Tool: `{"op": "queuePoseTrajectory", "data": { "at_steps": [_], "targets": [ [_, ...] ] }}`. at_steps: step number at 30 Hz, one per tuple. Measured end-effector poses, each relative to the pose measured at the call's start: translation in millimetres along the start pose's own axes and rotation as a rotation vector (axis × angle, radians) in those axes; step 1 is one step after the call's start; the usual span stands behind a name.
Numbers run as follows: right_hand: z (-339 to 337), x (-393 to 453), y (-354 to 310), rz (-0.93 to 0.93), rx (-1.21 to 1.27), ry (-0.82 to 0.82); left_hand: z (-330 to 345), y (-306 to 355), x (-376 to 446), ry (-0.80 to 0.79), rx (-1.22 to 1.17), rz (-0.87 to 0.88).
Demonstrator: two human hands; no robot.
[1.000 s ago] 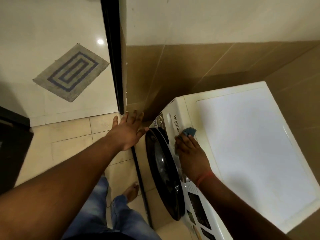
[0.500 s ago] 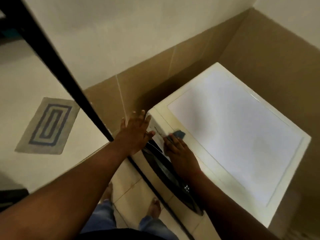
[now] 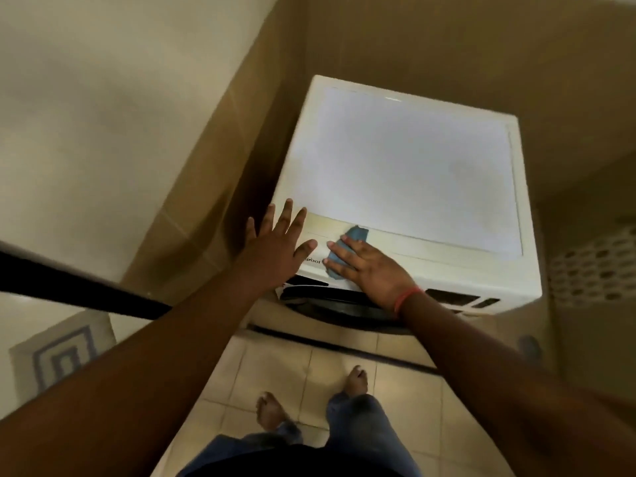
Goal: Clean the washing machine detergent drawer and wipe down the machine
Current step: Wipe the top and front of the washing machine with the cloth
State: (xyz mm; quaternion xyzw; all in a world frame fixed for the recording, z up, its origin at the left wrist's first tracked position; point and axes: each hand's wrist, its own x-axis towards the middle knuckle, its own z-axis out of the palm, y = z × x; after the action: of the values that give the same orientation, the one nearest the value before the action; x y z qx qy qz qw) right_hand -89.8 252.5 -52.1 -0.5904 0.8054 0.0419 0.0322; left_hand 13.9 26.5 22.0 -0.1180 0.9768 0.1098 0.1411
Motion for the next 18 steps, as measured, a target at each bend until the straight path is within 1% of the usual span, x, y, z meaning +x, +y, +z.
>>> {"op": "queuePoseTrajectory", "data": {
  "at_steps": [2, 5, 7, 9, 13, 15, 17, 18],
  "targets": [
    [0.3, -36.4, 11.5, 0.087, -0.027, -0.03, -3.8, 1.7, 7.5, -0.019, 0.057, 0.066],
    [4.0, -94.7, 26.9, 0.241, -0.036, -0.015, -5.8, 8.3, 23.8, -0.038, 0.04, 0.089],
    [6.1, -112.2, 29.2, 0.314, -0.013, -0.025, -2.2, 19.6, 33.0, -0.066, 0.049, 0.116],
    [9.3, -108.0, 26.0, 0.314, 0.014, -0.025, 1.5, 33.9, 39.3, -0.087, 0.062, 0.149],
    [3.7, -66.6, 12.4, 0.192, 0.048, 0.044, 4.1, 64.2, 49.5, -0.106, 0.088, 0.205],
    [-1.7, -54.8, 8.8, 0.17, 0.05, 0.058, 2.9, 74.5, 55.5, -0.108, 0.078, 0.212],
    [-2.9, -58.7, 4.7, 0.25, 0.093, 0.113, 0.8, 81.5, 60.2, -0.112, 0.084, 0.225],
    [-2.1, -62.5, 2.2, 0.323, 0.115, 0.175, -0.3, 83.5, 62.7, -0.114, 0.093, 0.235]
  ]
}}
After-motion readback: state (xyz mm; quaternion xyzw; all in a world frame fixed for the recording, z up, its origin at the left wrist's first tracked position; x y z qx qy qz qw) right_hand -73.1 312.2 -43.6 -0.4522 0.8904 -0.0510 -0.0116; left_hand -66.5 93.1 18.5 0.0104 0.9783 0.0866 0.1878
